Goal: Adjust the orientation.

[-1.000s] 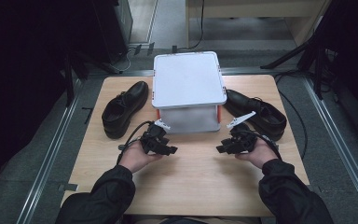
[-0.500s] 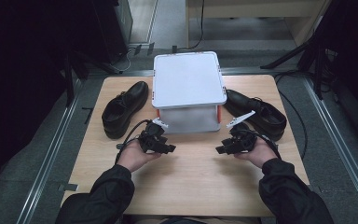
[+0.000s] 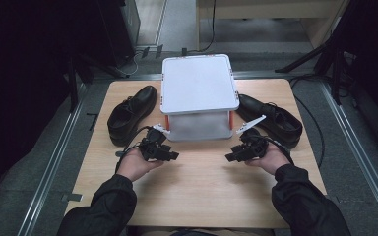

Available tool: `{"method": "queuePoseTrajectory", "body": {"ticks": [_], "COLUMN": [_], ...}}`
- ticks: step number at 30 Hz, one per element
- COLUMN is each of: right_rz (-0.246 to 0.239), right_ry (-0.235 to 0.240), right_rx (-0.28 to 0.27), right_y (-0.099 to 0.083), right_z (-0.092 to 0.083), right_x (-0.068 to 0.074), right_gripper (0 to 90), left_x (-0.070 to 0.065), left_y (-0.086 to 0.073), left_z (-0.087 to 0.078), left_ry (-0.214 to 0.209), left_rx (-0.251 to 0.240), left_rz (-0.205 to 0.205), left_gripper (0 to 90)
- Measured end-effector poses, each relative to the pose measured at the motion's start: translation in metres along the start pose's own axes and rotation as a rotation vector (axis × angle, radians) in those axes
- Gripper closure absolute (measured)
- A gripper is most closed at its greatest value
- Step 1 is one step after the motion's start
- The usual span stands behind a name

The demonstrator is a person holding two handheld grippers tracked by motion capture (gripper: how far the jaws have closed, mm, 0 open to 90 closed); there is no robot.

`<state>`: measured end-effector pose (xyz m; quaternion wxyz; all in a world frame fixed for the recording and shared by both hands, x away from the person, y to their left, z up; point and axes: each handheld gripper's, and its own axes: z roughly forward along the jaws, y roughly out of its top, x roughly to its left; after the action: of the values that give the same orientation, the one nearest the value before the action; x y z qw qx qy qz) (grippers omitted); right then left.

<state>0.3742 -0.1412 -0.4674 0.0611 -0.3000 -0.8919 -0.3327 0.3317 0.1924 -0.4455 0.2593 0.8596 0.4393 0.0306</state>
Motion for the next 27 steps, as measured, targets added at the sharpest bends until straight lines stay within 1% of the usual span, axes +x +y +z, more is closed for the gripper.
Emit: {"method": "queuePoseTrajectory", "body": {"ticks": [5, 8, 9, 10, 11, 12, 13, 14, 15, 16, 17, 18, 20, 21, 22, 23, 25, 26, 27], "right_rz": [-0.01, -0.015, -0.02, -0.02, -0.03, -0.027, -0.027, -0.027, -0.027, -0.028, -0.026, -0.026, -0.028, -0.028, -0.029, -0.029, -0.034, -0.032, -0.031], "right_ry": [0.001, 0.004, 0.012, 0.012, 0.012, 0.017, 0.017, 0.016, 0.016, 0.016, 0.015, 0.015, 0.014, 0.014, 0.014, 0.014, 0.015, 0.015, 0.016], "right_rx": [0.007, 0.01, 0.022, 0.022, 0.021, 0.027, 0.027, 0.028, 0.028, 0.028, 0.029, 0.029, 0.035, 0.035, 0.042, 0.042, 0.043, 0.045, 0.047], "right_y": [0.002, 0.002, 0.002, 0.002, 0.002, 0.002, 0.002, 0.002, 0.002, 0.002, 0.001, 0.001, 0.001, 0.001, 0.001, 0.001, 0.001, 0.001, 0.001], "right_z": [0.002, 0.003, 0.004, 0.004, 0.004, 0.005, 0.005, 0.005, 0.005, 0.005, 0.004, 0.004, 0.005, 0.005, 0.005, 0.005, 0.005, 0.006, 0.006], "right_x": [0.001, 0.002, 0.004, 0.004, 0.004, 0.004, 0.004, 0.004, 0.004, 0.004, 0.004, 0.004, 0.004, 0.004, 0.005, 0.005, 0.005, 0.006, 0.006], "right_gripper": [53.3, 53.3, 53.1, 53.1, 53.1, 52.9, 52.9, 52.8, 52.8, 52.8, 52.7, 52.7, 52.5, 52.5, 52.5, 52.5, 52.4, 52.3, 52.3], "left_x": [0.007, 0.007, 0.008, 0.008, 0.011, 0.012, 0.014, 0.017, 0.021, 0.025, 0.034, 0.034, 0.043, 0.047, 0.055, 0.055, 0.063, 0.067, 0.071], "left_y": [-0.007, -0.009, -0.008, -0.008, -0.008, -0.007, -0.007, -0.007, -0.007, -0.008, -0.007, -0.007, -0.006, -0.005, -0.003, -0.003, -0.002, -0.001, 0.001], "left_z": [-0.012, -0.016, -0.02, -0.02, -0.024, -0.026, -0.029, -0.032, -0.036, -0.04, -0.048, -0.048, -0.058, -0.063, -0.074, -0.074, -0.084, -0.088, -0.093], "left_ry": [0.015, 0.008, 0.012, 0.012, 0.009, 0.013, 0.025, 0.033, 0.033, 0.039, 0.061, 0.061, 0.085, 0.091, 0.107, 0.107, 0.124, 0.123, 0.132], "left_rx": [0.017, 0.029, 0.031, 0.031, 0.029, 0.031, 0.04, 0.05, 0.061, 0.062, 0.069, 0.069, 0.07, 0.065, 0.063, 0.063, 0.068, 0.072, 0.078], "left_rz": [-0.003, 0.003, 0.007, 0.007, 0.011, 0.014, 0.018, 0.013, 0.012, 0.002, -0.016, -0.016, -0.032, -0.041, -0.052, -0.052, -0.055, -0.059, -0.062], "left_gripper": [54.8, 54.8, 54.8, 54.8, 54.8, 55.3, 55.3, 55.7, 55.7, 55.7, 56.2, 56.4, 56.8, 56.8, 56.9, 57.1, 57.2, 57.6, 57.7]}}
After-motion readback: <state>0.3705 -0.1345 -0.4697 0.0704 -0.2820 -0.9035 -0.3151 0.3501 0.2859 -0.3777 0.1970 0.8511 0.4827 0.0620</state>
